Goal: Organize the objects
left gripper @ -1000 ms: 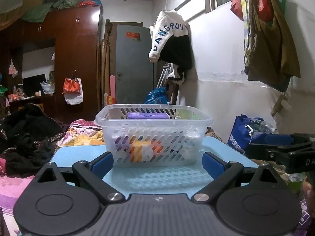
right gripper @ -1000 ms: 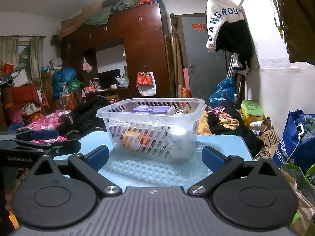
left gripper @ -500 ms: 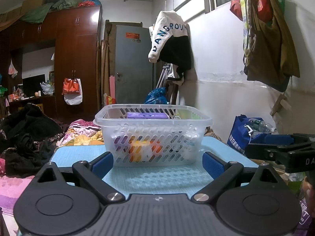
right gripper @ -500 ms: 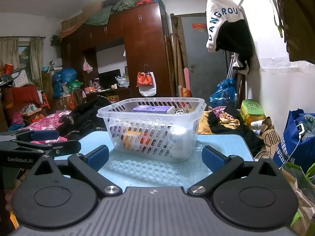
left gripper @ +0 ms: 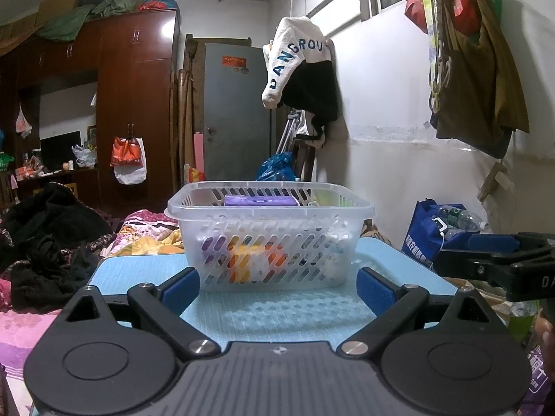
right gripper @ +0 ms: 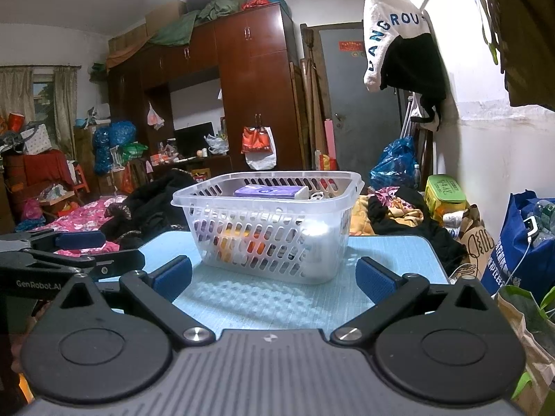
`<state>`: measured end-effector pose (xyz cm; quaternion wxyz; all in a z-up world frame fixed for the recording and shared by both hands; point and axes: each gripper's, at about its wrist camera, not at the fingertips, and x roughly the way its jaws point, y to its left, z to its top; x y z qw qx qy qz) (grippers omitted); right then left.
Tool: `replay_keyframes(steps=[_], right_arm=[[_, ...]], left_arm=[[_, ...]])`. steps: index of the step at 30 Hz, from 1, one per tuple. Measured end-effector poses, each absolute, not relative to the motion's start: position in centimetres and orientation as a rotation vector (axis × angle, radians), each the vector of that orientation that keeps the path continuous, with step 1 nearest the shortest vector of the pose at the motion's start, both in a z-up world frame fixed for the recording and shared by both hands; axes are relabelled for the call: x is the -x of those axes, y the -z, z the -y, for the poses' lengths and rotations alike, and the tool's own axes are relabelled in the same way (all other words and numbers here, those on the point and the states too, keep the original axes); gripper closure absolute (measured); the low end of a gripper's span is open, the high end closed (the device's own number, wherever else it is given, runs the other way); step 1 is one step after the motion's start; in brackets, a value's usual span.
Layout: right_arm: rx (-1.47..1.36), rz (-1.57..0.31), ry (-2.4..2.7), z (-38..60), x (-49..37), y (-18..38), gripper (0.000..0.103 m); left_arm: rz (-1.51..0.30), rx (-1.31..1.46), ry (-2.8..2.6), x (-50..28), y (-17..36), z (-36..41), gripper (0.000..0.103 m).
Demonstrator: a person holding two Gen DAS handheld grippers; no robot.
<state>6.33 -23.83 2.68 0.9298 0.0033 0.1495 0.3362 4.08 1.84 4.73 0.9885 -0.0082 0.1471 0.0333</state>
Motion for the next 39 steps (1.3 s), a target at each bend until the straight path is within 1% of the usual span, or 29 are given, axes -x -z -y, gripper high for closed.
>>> replay_keyframes(steps=[39], right_arm=[[-0.006, -0.312, -0.695, 23.85, -6.51, -2.59, 0.000]], left_arm=[[-0.306, 0.008, -0.051, -3.97, -4.26, -1.64, 0.005]])
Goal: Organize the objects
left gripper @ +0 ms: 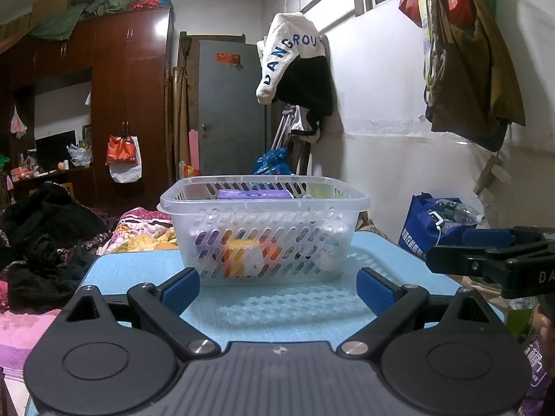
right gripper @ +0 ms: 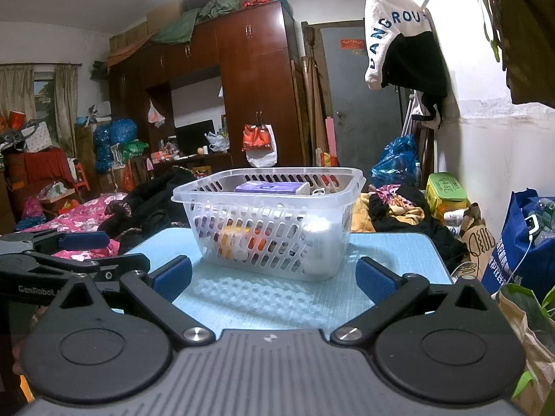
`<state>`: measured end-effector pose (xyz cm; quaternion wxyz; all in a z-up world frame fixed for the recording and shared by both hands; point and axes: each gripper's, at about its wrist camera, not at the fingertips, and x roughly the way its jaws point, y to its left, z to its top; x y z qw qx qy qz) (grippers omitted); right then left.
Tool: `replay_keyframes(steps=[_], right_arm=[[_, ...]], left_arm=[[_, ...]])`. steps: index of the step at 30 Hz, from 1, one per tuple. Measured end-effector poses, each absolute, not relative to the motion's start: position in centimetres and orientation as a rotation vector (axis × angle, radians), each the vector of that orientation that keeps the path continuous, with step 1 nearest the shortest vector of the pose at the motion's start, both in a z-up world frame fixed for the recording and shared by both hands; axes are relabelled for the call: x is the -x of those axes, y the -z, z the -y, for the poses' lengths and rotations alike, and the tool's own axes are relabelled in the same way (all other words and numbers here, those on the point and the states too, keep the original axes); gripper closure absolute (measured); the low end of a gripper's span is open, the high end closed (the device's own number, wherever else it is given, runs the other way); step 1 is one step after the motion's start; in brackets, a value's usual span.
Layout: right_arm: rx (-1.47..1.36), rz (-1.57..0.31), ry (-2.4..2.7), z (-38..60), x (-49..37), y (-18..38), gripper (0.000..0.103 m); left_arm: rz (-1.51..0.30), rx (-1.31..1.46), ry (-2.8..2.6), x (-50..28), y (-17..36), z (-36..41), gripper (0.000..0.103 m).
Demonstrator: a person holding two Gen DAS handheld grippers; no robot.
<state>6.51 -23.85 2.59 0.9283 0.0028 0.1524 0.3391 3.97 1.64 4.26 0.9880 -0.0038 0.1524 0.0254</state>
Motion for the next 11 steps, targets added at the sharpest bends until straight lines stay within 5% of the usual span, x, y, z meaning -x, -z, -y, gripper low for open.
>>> replay_keyframes(steps=[11], right_arm=[[0.006, -0.318, -0.701, 23.83, -6.82, -2.10, 0.000]], left_arm=[[-0.297, -0.006, -0.047, -4.12, -4.08, -1.34, 0.005]])
